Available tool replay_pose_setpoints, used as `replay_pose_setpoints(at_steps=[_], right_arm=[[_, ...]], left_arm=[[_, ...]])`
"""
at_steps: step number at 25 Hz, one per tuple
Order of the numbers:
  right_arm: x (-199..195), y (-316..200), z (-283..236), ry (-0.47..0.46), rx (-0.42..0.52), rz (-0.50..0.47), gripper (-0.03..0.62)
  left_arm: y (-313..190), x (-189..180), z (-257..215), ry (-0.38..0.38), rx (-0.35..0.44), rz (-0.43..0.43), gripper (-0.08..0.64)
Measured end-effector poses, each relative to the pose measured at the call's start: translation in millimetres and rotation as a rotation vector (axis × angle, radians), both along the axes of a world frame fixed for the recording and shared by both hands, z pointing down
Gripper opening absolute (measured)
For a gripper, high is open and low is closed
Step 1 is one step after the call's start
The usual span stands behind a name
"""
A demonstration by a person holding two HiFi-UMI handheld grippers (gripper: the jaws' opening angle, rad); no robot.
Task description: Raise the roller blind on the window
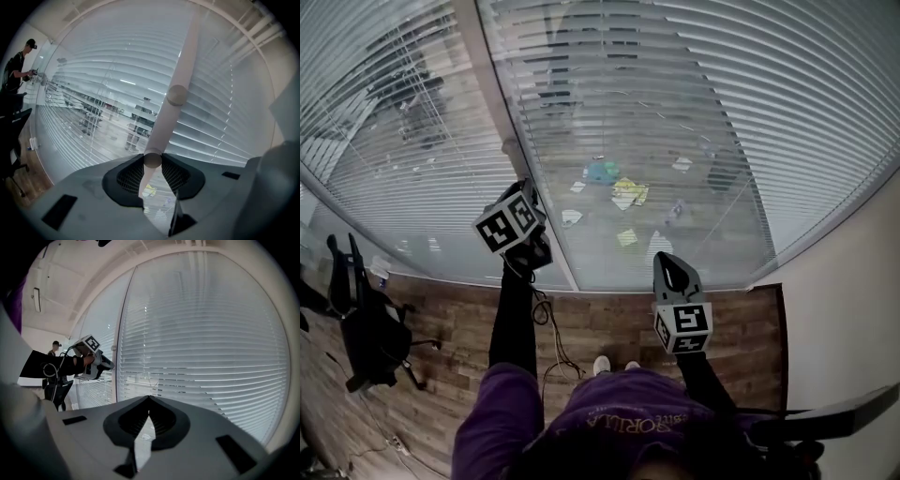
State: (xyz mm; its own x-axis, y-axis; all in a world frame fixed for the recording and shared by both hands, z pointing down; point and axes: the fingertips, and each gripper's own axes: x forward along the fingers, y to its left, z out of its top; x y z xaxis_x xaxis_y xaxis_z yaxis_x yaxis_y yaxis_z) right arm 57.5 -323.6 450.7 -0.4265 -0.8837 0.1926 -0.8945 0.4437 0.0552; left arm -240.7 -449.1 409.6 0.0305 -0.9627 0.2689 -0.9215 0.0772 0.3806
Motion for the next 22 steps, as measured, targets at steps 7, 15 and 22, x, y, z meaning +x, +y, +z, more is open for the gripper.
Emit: replay_pose_setpoints(at_steps=[7, 15, 22], right_arm=[[1.3, 0.5, -0.2, 0.001, -0.001, 0.006, -0.002], [1.4, 0.9, 0.2, 0.002, -0.003, 0.011, -0.002], [-3.9, -0.8, 1.9, 0.005, -0.007, 0.006, -0.002]], left_arm=[[-0.3, -0.4, -0.2, 0.046, 0.01, -0.001, 0.115], [-0.8, 4.5, 0.1, -0.286, 0.064, 0.043, 0.115], [-3.2, 8.8, 4.0, -0.577, 0.056, 0.083, 0.115]])
